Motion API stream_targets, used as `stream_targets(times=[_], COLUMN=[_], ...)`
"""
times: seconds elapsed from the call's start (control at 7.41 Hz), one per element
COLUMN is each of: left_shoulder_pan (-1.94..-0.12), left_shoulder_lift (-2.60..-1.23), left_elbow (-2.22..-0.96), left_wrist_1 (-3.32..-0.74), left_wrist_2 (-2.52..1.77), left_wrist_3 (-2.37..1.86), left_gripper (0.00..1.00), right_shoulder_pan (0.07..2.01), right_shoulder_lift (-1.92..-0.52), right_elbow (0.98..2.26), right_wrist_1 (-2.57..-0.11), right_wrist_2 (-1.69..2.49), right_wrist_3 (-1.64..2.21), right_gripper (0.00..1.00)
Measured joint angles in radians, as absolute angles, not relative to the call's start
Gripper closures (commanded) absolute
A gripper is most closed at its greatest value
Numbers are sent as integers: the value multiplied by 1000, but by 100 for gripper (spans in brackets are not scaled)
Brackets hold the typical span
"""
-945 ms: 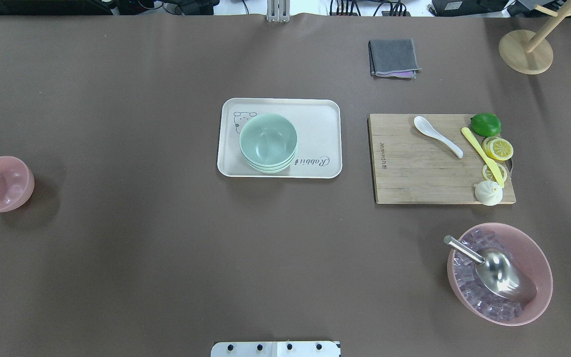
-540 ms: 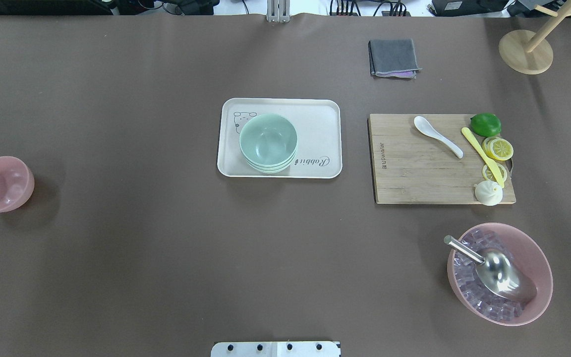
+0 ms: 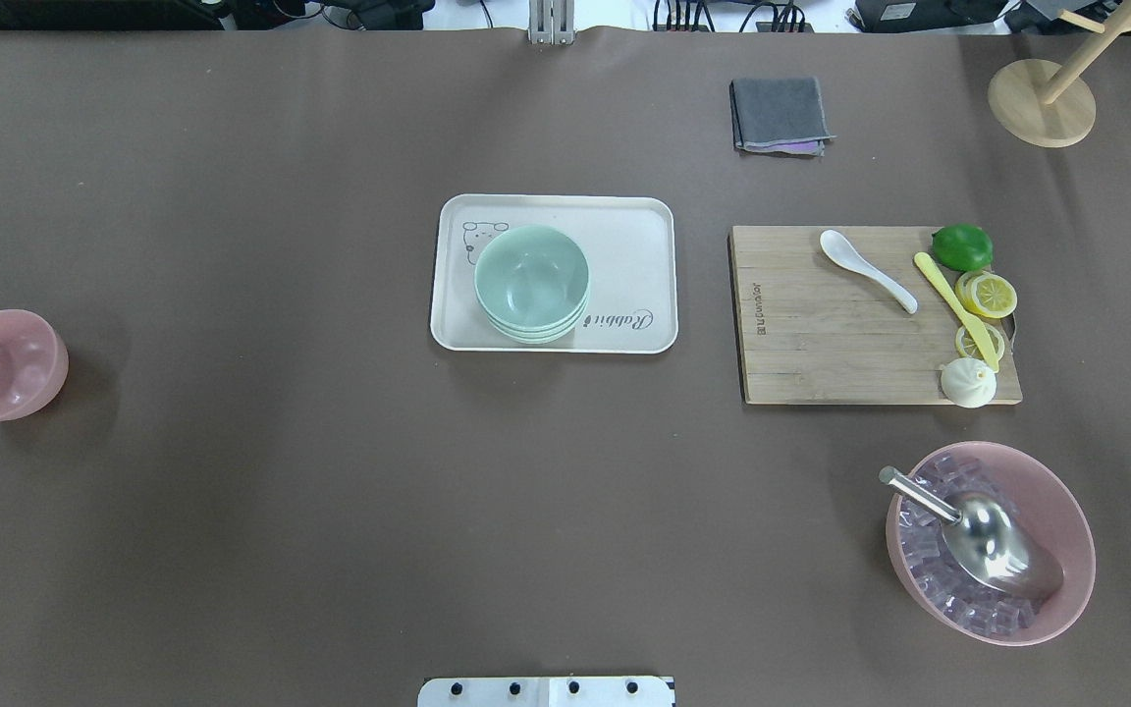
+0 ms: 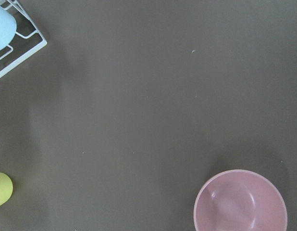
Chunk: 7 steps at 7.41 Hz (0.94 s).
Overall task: Stack pink bowl on green and place spoon
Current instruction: 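Reach the left gripper to the pink bowl and grasp its rim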
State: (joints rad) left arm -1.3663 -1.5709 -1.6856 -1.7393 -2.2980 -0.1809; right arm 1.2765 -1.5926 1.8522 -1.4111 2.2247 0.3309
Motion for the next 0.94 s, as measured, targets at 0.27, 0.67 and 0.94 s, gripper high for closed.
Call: stream_targets(times=[0.27,0.67,0.94], left_shoulder_pan=[-1299,-1211,-1172], left_shoulder_lift=[-1572,-1572,-1563], left_elbow=[-1539,-1454,-1450], left_wrist_1=[-1968,-2136,-2181], left_wrist_2=[-2301,-2307,-2313], left_wrist_3=[-253,-308,-311], left_gripper=[3,23,79], right_shoulder_pan=[1253,1249,1249], right_shoulder_lift=[-1594,-1594,-1594], right_elbow=[1850,1850,1850], right_wrist_1=[-1411,-1411,-1411], right_wrist_2=[2217,2218,2218], right_wrist_3=[343,345,345], right_gripper=[0,0,0])
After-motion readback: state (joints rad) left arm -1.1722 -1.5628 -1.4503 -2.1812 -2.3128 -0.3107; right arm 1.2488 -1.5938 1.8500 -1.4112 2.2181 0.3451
